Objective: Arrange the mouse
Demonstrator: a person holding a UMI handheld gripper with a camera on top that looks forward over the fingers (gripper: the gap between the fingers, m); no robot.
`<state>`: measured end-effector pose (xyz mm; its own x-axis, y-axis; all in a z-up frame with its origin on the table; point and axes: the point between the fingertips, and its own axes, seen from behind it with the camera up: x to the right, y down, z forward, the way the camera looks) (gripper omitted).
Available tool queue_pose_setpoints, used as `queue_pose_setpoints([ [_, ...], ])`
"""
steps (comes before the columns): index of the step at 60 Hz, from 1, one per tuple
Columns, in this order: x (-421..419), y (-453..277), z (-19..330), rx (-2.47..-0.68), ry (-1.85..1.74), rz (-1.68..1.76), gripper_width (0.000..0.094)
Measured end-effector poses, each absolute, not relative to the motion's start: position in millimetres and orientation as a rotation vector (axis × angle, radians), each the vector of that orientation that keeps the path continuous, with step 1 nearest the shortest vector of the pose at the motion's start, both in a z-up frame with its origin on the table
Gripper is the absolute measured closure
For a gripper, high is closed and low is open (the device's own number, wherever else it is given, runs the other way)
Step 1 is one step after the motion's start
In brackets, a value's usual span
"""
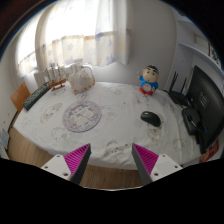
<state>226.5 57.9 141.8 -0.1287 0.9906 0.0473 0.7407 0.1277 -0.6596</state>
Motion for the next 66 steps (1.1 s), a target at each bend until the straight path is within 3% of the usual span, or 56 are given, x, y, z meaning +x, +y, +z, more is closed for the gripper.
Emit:
queue_pose_setpoints([
  [25,207,223,111,-1.775,-1.704,0.579,0.0079],
  [66,4,285,-5,-1.678,-1.727,0.744,0.0071],
])
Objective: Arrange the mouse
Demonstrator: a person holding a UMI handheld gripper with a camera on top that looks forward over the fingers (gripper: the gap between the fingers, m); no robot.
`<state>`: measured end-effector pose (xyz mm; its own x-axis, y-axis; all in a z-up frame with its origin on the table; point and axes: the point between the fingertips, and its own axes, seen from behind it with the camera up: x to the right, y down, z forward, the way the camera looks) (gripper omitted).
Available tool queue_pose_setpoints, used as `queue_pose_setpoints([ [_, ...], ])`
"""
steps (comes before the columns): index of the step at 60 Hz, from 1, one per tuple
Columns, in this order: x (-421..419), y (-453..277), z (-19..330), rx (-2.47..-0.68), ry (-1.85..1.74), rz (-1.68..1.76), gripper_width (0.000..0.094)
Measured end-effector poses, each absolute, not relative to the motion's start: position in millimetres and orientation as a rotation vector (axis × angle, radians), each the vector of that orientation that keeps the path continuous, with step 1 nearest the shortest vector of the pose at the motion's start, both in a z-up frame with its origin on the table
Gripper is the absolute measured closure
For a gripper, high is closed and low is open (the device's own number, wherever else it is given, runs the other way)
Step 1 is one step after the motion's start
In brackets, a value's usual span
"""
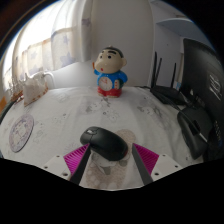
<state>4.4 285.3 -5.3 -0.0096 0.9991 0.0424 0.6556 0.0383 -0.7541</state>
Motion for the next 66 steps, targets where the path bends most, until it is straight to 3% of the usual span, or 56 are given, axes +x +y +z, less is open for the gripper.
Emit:
queue_pose_setpoints([
  [38,-80,305,-13,-1.664,-1.728,0.732,0.0086],
  [45,-83,299,-14,-1.661,-1.737,0.745,0.0217],
  [48,-83,293,-14,-1.659,-1.749,0.754,0.0347],
  [49,-83,291,-15,-1.655,-1.757,0.755,0.0432],
  [59,-84,282,1,-1.666,-1.742,0.707,0.0475],
  [66,-80,254,50,-1.679,-1.693,0.73,0.0474],
])
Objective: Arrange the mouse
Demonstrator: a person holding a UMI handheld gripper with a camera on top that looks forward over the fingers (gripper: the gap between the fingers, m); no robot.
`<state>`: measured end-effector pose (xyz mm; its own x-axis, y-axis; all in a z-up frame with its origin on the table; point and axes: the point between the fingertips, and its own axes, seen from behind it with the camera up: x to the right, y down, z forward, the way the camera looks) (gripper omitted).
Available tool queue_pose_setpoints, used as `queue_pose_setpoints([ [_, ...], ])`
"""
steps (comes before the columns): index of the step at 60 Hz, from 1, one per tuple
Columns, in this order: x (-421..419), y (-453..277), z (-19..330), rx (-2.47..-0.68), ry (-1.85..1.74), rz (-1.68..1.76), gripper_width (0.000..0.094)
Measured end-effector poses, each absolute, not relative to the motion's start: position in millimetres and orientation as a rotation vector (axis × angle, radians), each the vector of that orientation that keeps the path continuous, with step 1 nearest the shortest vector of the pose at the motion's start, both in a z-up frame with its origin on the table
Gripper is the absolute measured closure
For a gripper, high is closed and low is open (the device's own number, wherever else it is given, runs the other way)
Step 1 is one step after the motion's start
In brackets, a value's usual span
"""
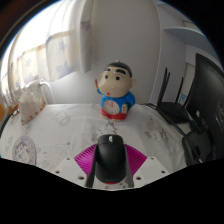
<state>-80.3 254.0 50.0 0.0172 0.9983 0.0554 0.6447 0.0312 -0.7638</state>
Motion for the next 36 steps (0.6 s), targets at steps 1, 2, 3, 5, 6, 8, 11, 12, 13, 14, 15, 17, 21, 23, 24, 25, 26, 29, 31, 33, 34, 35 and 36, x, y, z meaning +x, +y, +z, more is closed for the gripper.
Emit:
queue_pose_setpoints([
  [1,-79,246,58,-1.679,-1.688,0.741,0.0474],
  [2,-77,237,66,-1.681,-1.685,0.751,0.0476],
  [3,-75,228,73,-1.683,-1.682,0.761,0.0476],
  [5,-71,206,86,-1.688,-1.675,0.784,0.0477],
  [6,-69,194,92,-1.691,-1.672,0.8,0.0475],
  [8,-65,166,101,-1.696,-1.672,0.838,0.0476],
  [11,-56,121,109,-1.699,-1.687,0.886,0.0475],
  [12,-53,107,109,-1.698,-1.69,0.899,0.0476],
  [13,-51,92,110,-1.697,-1.695,0.906,0.0476],
  [14,-48,78,110,-1.692,-1.7,0.914,0.0476],
  [15,-44,64,109,-1.685,-1.707,0.92,0.0476],
  [17,-37,36,105,-1.68,-1.72,0.927,0.0476],
  [21,-22,-15,86,-1.704,-1.749,0.923,0.0477],
  [23,-14,-37,76,-1.709,-1.757,0.93,0.0477],
  [24,-12,-48,71,-1.709,-1.763,0.92,0.0477],
  [25,-10,-56,65,-1.703,-1.773,0.905,0.0475],
  [26,-7,-63,58,-1.697,-1.784,0.884,0.0476],
  [29,-3,-81,40,-1.685,-1.794,0.842,0.0475],
  [31,0,-92,28,-1.675,-1.806,0.822,0.0476],
  [33,2,-97,14,-1.676,-1.813,0.799,0.0476],
  [34,3,-101,10,-1.688,-1.806,0.795,0.0474],
  [35,4,-105,7,-1.703,-1.797,0.8,0.0474],
  [36,3,-108,2,-1.71,-1.795,0.802,0.0473],
])
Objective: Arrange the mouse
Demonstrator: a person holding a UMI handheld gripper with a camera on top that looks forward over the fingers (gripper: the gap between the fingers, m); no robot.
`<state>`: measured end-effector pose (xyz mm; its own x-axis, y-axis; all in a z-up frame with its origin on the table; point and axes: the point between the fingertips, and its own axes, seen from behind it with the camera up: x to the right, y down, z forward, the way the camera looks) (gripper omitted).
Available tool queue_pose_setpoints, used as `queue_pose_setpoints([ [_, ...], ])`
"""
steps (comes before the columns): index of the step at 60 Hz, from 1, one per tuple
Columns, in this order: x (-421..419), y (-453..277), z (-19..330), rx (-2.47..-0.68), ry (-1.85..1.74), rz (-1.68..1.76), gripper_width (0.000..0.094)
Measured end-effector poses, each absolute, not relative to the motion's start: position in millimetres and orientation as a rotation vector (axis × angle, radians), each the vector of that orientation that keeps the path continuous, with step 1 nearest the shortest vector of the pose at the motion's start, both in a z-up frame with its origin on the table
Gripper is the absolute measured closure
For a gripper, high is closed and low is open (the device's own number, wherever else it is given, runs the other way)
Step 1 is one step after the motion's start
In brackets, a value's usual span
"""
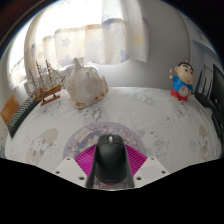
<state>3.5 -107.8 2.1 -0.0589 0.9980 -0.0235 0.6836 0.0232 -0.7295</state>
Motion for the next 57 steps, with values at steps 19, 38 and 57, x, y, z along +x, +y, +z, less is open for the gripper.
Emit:
queue_pose_setpoints([
  [19,47,-107,65,-1.795,-1.796,0.644,0.0088],
  [38,170,-116,214,-1.767,-1.799,0.646,0.0087],
  [57,182,-124,217,-1.732,-1.818,0.657,0.0084],
])
